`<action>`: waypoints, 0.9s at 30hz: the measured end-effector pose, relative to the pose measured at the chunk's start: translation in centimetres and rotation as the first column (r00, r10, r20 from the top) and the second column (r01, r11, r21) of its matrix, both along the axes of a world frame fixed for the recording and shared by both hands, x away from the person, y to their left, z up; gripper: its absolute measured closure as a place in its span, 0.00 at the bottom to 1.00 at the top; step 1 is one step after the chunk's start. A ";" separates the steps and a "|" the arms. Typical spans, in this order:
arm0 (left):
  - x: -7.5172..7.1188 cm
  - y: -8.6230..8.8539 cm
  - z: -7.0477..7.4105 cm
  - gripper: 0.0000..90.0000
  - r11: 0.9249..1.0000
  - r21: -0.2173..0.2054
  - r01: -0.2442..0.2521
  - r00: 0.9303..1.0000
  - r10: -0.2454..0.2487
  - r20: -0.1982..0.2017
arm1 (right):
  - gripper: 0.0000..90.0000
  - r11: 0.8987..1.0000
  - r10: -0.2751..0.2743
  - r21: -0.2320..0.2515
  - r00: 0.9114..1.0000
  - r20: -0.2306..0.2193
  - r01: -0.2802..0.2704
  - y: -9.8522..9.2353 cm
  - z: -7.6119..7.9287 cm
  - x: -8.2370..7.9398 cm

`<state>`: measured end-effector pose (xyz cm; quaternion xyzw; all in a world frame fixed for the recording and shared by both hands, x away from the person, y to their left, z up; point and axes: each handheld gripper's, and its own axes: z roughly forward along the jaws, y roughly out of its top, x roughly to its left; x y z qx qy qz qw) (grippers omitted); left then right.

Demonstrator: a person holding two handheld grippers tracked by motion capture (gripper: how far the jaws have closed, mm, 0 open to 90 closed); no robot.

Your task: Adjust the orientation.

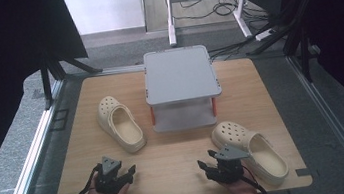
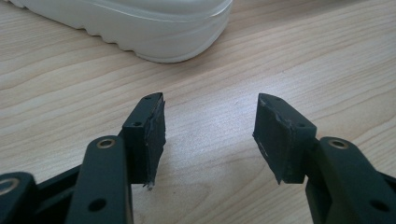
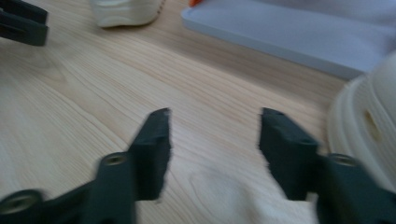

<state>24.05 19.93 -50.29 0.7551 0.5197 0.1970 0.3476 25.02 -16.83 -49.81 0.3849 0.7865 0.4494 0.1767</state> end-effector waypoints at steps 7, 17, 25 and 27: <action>-0.1 0.5 0.3 0.48 1.000 0.021 -0.003 1.000 0.002 0.012 | 0.89 0.999 0.036 0.013 0.999 0.024 -0.036 2.4 0.9 1.4; -0.2 -0.1 -0.1 0.49 0.999 -0.008 0.043 0.998 -0.044 -0.034 | 1.00 0.994 0.102 0.030 0.995 -0.011 -0.102 8.0 1.2 6.7; -0.1 0.3 0.0 0.48 1.000 0.009 0.028 0.999 -0.028 -0.027 | 1.00 0.991 0.133 0.014 0.991 -0.011 -0.133 11.5 0.4 9.1; -0.1 0.2 0.0 0.48 0.999 0.012 0.031 0.999 -0.031 -0.029 | 1.00 0.990 0.141 0.017 0.990 -0.015 -0.140 12.1 0.2 9.5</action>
